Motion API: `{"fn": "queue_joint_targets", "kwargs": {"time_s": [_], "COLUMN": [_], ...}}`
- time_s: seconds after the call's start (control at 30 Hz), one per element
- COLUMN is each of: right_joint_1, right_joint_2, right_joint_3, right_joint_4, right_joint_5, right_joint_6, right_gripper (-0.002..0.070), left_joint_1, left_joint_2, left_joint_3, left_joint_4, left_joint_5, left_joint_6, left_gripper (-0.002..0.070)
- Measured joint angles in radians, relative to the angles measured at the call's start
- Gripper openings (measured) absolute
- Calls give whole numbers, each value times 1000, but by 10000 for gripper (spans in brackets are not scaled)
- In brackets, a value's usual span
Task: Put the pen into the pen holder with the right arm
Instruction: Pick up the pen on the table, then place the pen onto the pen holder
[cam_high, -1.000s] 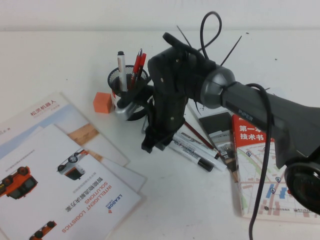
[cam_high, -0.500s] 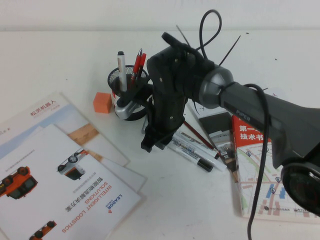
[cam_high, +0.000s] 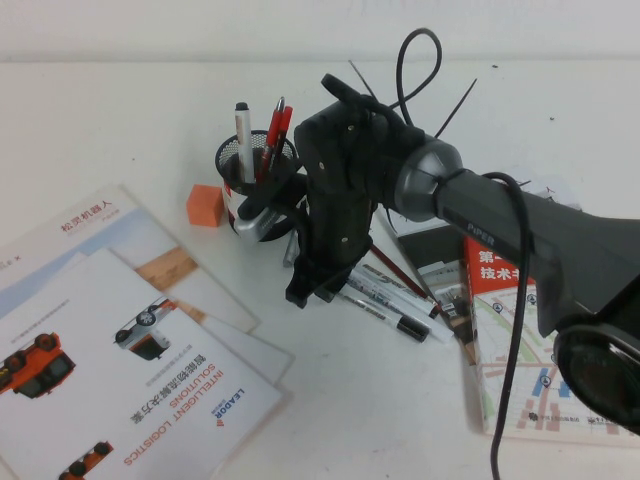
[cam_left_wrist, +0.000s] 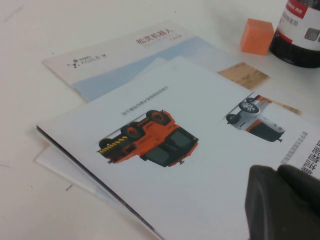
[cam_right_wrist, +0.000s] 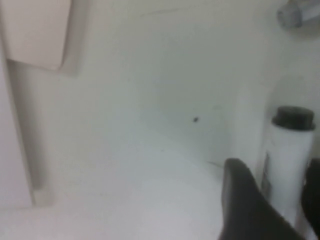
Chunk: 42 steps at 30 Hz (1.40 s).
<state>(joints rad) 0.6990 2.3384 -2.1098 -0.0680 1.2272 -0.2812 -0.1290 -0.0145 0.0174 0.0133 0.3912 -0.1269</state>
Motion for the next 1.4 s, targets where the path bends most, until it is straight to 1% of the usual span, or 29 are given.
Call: {"fn": "queue_joint_targets", "kwargs": {"time_s": [0.4,0.47,0.53,0.57,0.73,0.93,1.0,1.1,1.2,1.27,1.3,1.37,1.4], "right_joint_1": [-18,-18,-18,-19,-35,-44,-46,-35,-6,16,25,29,27], "right_joint_2": [18,18,18,18,-12,-138,-192,-311,-446,-532,-576,-643,-664], "right_joint_3": [0,0,0,0,2,4,28,135,332,500,582,708,761], "right_joint_4": [9,11,13,15,102,246,265,300,319,286,242,111,18], "right_joint_5": [0,0,0,0,0,0,-7,-144,-398,-597,-709,-924,-1028], "right_joint_6": [0,0,0,0,0,0,0,4,54,127,198,392,527], "right_gripper": [225,190,118,118,120,120,120,120,120,120,120,120,120], "left_joint_1": [0,0,0,0,0,0,0,0,0,0,0,0,0], "left_joint_2": [0,0,0,0,0,0,0,0,0,0,0,0,0], "left_joint_3": [0,0,0,0,0,0,0,0,0,0,0,0,0], "left_joint_4": [0,0,0,0,0,0,0,0,0,0,0,0,0], "left_joint_5": [0,0,0,0,0,0,0,0,0,0,0,0,0], "left_joint_6": [0,0,0,0,0,0,0,0,0,0,0,0,0], "left_gripper": [-2,-2,-2,-2,-3,-2,-3,-2,-3,-2,-2,-2,-2]}}
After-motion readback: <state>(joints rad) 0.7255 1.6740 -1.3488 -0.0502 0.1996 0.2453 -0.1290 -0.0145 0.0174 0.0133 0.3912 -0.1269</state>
